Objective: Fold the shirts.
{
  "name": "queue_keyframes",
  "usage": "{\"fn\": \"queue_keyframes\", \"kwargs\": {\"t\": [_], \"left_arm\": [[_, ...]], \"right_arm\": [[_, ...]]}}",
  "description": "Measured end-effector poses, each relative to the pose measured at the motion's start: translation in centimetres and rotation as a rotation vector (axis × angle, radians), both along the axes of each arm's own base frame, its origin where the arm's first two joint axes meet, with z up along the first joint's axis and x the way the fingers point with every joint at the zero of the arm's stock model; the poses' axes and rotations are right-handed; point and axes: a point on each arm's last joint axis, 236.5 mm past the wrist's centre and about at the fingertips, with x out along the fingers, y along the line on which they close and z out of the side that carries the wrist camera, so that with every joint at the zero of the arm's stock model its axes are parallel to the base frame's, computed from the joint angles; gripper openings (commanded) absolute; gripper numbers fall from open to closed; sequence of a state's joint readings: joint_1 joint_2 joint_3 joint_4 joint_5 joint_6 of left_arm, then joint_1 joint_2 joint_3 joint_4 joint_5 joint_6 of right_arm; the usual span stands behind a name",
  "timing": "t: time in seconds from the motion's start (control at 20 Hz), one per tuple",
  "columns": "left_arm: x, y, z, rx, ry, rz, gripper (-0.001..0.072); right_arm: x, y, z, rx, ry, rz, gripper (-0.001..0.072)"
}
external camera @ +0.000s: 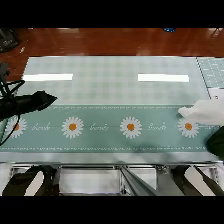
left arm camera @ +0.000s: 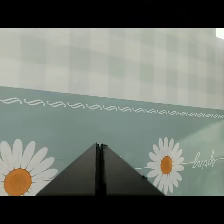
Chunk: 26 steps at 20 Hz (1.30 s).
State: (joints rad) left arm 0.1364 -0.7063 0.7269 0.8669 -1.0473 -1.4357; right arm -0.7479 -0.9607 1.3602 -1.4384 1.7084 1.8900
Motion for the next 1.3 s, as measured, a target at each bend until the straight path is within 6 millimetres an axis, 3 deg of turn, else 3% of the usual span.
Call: {"fn": "queue_keyframes", "kwargs": {"t": [0.2,0.25,0.35,0.45,0.6,0.65,0.7,0.75,0.8,0.9,1.0,1.1,1.15,1.2,1.3], "left_arm": [[0.0,0.0,0.0,0.006,-0.005,-0.006,0.0021],[0.0,0.0,0.0,0.006,-0.005,-0.007,0.0021],[0.0,0.0,0.0,0.006,-0.006,-0.007,0.0021],[0.2,0.1,0.0,0.008,-0.011,-0.004,0.0021],[1.2,0.6,0.4,0.018,-0.044,0.019,0.0021],[1.9,1.0,0.9,0.030,-0.074,0.027,0.0021],[2.7,1.3,1.7,0.042,-0.103,0.032,0.0021],[3.6,1.7,2.8,0.053,-0.136,0.039,0.0021],[4.8,2.1,4.3,0.064,-0.177,0.049,0.0020],[7.0,2.5,7.7,0.080,-0.249,0.048,0.0019],[9.3,1.9,11.6,0.092,-0.327,0.022,0.0019],[11.2,-0.2,14.4,0.120,-0.384,-0.052,0.0018],[12.1,-1.4,14.8,0.161,-0.403,-0.092,0.0018],[12.8,-2.4,14.0,0.218,-0.391,-0.129,0.0019],[13.8,-3.7,9.9,0.332,-0.290,-0.170,0.0019]], "right_arm": [[-9.4,-1.6,-5.1,0.003,0.182,-0.238,0.0031],[-11.4,-1.6,-6.5,0.007,0.226,-0.280,0.0111],[-15.4,-1.1,-9.6,0.029,0.328,-0.348,0.0404],[-18.0,-0.3,-12.2,0.061,0.401,-0.382,0.0416],[-18.5,-0.3,-14.4,0.074,0.400,-0.399,0.0404],[-17.7,-0.8,-14.5,0.068,0.361,-0.398,0.0357],[-16.3,-1.7,-14.2,0.055,0.302,-0.392,0.0219],[-14.3,-2.7,-13.4,0.041,0.222,-0.380,0.0084],[-11.4,-3.9,-12.1,0.023,0.110,-0.350,0.0025],[-4.1,-5.4,-8.0,-0.025,-0.136,-0.220,0.0024],[4.2,-4.2,-3.0,-0.071,-0.354,-0.016,0.0024],[12.1,1.0,1.0,-0.091,-0.499,0.248,0.0024],[15.3,4.9,2.0,-0.094,-0.538,0.391,0.0024],[17.9,8.9,2.1,-0.101,-0.543,0.525,0.0024],[20.7,15.6,-0.3,-0.128,-0.471,0.740,0.0024]]}}
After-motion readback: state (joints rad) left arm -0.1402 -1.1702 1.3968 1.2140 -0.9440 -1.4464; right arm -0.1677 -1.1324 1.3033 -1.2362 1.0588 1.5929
